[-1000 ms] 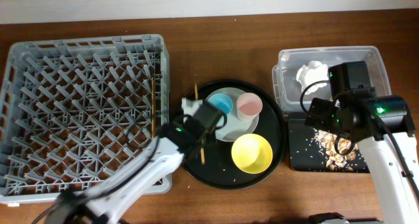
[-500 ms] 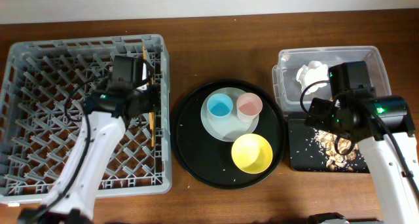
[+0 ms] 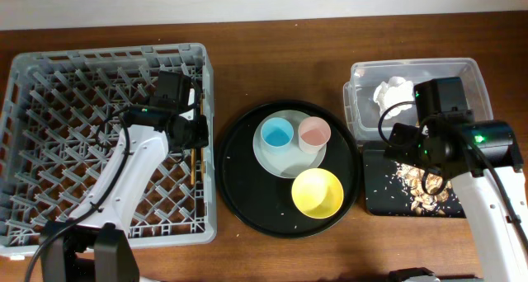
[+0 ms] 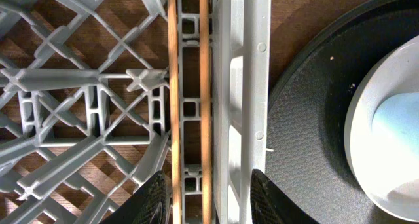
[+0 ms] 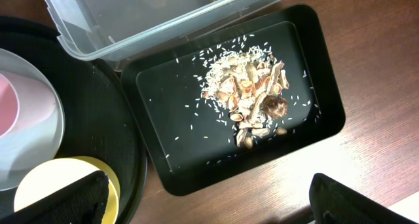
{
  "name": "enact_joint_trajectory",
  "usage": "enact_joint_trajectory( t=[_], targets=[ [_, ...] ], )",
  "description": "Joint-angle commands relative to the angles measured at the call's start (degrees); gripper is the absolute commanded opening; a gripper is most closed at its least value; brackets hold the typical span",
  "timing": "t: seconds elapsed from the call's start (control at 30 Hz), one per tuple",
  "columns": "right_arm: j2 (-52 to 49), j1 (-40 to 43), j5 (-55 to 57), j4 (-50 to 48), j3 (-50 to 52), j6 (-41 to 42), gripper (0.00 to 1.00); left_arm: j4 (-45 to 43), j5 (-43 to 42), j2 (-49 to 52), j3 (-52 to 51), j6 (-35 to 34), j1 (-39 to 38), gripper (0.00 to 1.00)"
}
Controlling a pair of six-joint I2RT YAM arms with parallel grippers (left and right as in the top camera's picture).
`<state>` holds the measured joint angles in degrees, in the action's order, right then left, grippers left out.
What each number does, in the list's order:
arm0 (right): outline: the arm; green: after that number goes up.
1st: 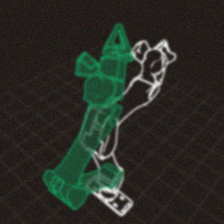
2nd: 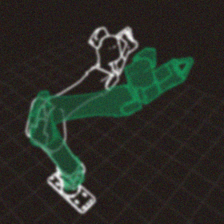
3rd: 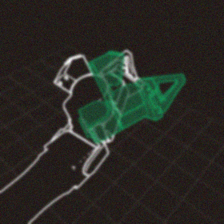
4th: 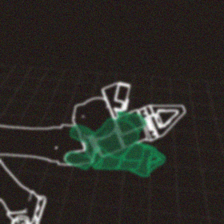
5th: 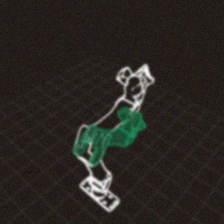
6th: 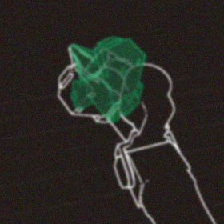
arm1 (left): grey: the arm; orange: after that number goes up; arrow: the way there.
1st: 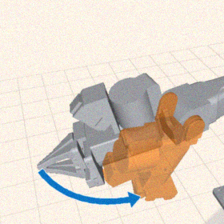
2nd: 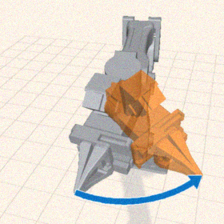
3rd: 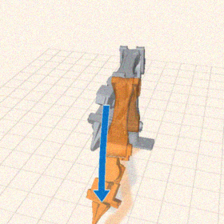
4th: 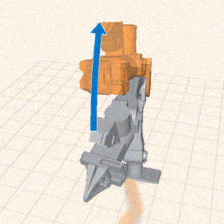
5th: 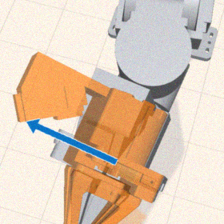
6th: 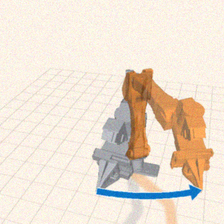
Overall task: Sort waste into correct bins and load items into the dishwasher rack
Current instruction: 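Lift the blue cup off the plate with the right gripper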
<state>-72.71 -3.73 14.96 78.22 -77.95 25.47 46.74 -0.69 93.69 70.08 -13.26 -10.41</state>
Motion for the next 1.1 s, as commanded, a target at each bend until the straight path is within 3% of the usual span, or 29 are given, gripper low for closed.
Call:
enact_joint_trajectory(
  t=[0.0, 0.1, 0.17, 0.3, 0.33, 0.43, 0.5, 0.67, 0.7, 0.73, 0.8, 0.83, 0.93, 1.0, 1.07],
  targets=[
    [0.00, 0.37, 0.09, 0.02, -0.70, 0.11, 0.98, 1.44, -2.05, -1.20, 2.43, 0.09, 0.37, 0.40],
    [0.00, 0.37, 0.09, 0.02, -0.70, 0.11, 0.99, 4.66, -12.96, -6.51, 8.20, 0.07, -0.74, 0.39],
    [0.00, 0.37, 0.09, 0.02, -0.70, 0.11, 0.99, 7.54, -14.60, -7.63, 10.80, 0.11, -3.06, 0.40],
    [0.00, 0.37, 0.09, 0.02, -0.70, 0.09, 0.98, 9.31, -14.45, -7.89, 11.82, 1.38, -9.53, 0.54],
    [0.00, 0.37, 0.09, 0.02, -0.70, 0.09, 0.99, 9.31, -14.56, -7.89, 11.82, 0.85, -9.84, 0.64],
    [-0.13, 0.37, 1.14, -6.80, -0.70, 0.11, 0.99, 9.79, -14.53, -8.31, 11.82, -0.59, -9.09, 0.68],
    [-0.48, 0.37, -8.17, -15.08, -0.70, 0.11, 0.99, 11.61, -14.53, -9.81, 11.82, -0.59, -6.86, 0.68],
    [-1.25, 0.24, -29.18, -16.63, -0.68, -0.52, 0.99, 17.44, -14.53, -12.85, 11.82, -0.57, 4.28, 0.69],
    [-2.03, -1.73, -34.93, -18.69, -0.66, -4.24, 0.82, 18.45, -14.53, -12.83, 11.82, -0.55, 6.54, 0.70],
    [-2.73, -4.66, -35.08, -19.91, -0.66, -6.05, 0.72, 18.91, -14.53, -12.83, 11.69, -0.55, 8.63, 0.72],
    [-4.81, -11.82, -31.65, -21.09, -0.66, -9.31, 0.65, 19.71, -14.32, -12.83, 11.67, -0.55, 10.56, 0.87],
    [-6.78, -16.33, -28.13, -21.79, -0.66, -11.54, 0.64, 20.09, -14.01, -12.83, 11.67, -0.55, 10.71, 0.99],
    [-14.95, -25.90, -23.43, -27.10, -0.66, -22.03, 0.68, 22.01, -11.21, -12.83, 11.67, -0.55, 10.71, 0.99],
    [-19.71, -29.53, -26.64, -32.26, -0.66, -21.84, 0.82, 23.56, -10.82, -12.83, 11.67, -0.44, 10.69, 0.99],
    [-22.77, -31.43, -27.71, -36.09, -0.66, -22.56, 0.79, 24.33, -9.46, -12.83, 11.61, -0.31, 10.69, 0.99]
  ],
)
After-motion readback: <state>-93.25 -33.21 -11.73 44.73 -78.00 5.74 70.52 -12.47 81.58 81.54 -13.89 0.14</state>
